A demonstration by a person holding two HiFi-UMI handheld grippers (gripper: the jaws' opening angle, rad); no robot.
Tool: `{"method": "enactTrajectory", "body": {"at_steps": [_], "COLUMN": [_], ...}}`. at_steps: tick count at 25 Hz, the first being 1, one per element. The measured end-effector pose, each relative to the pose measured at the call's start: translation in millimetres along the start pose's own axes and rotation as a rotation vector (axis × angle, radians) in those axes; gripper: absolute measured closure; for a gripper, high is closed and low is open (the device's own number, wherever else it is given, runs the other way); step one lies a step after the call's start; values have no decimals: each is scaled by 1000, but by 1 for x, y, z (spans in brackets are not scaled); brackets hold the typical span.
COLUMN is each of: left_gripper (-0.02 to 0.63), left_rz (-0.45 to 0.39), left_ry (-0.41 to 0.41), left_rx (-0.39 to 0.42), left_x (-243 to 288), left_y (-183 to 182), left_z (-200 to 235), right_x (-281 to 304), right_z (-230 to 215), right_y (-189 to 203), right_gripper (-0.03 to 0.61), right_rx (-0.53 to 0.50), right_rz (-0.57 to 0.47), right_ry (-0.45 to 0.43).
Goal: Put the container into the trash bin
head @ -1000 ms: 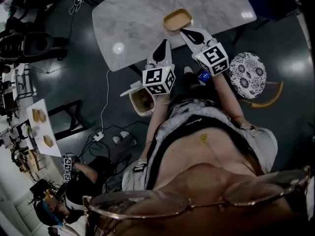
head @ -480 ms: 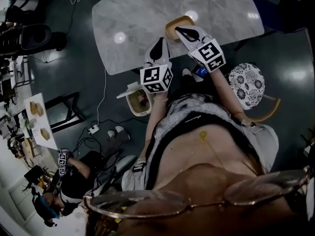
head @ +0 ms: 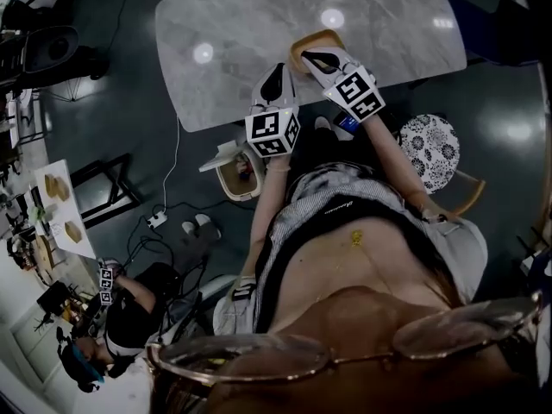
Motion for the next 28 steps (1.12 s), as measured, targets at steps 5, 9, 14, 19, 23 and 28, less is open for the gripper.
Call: {"method": "enactTrajectory", "body": {"at_steps": [5,9,14,19,23,28], "left_gripper": [612,612,612,612,612,612], "left_rz": [66,113,157,179,187,192], "left_ry": [25,45,65,75,77,71], "left_rx": [5,2,-30,-48,-67,-81], "left_x": [13,17,18,13,12,7], "left_y": [15,26,44,47,50,52], "left_z": [19,28,35,42,50,56], "right_x": [25,43,67,86,95,109], "right_z": [-4,-3,-2,-1,-1,3], "right_y": [24,48,85,114,129,139], "right_gripper": [555,555,555,555,555,468], "right_rx": [-19,-64,-91,-74,-50,-31], "right_rz": [108,218,348,462,513,578], "right_ry": [15,11,-19,-48,-55,-79]}}
Point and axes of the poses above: the fingertips, and each gripper's own axes: x forward along the fingers, z to its left, y out of its underside, the point moved 6 cm from there along -x, backward along the fingers, and after that the axes turned 4 degrees about -y, right-handed, at the moved point
